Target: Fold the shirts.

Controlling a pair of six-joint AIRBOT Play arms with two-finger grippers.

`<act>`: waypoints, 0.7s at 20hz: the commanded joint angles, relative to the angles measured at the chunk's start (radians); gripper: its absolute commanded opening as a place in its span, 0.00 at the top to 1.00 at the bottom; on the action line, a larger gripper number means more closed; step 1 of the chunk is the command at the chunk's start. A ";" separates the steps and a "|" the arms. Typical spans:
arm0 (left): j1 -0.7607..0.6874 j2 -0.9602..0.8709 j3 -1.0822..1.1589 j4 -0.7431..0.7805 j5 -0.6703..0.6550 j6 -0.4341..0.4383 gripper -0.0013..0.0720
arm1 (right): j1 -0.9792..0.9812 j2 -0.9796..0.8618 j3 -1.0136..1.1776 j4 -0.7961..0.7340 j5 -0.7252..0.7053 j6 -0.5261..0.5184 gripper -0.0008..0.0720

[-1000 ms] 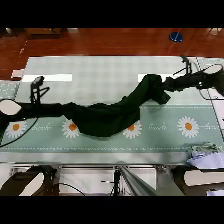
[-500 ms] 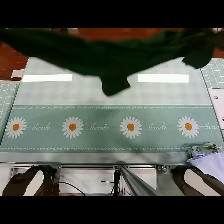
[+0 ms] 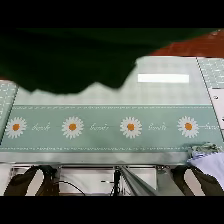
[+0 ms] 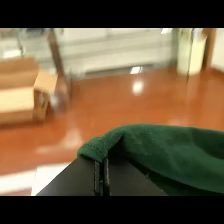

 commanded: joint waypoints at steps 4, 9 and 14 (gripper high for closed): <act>0.004 0.072 0.050 0.032 -0.517 -0.079 0.95 | 0.008 0.124 0.010 -0.095 0.571 0.197 0.95; 0.005 0.148 -0.062 0.027 -0.518 -0.069 0.96 | 0.055 0.156 -0.106 -0.066 0.573 0.244 0.95; 0.004 0.230 -0.676 0.024 -0.516 -0.069 0.96 | 0.193 0.169 -0.597 -0.154 0.552 0.232 0.95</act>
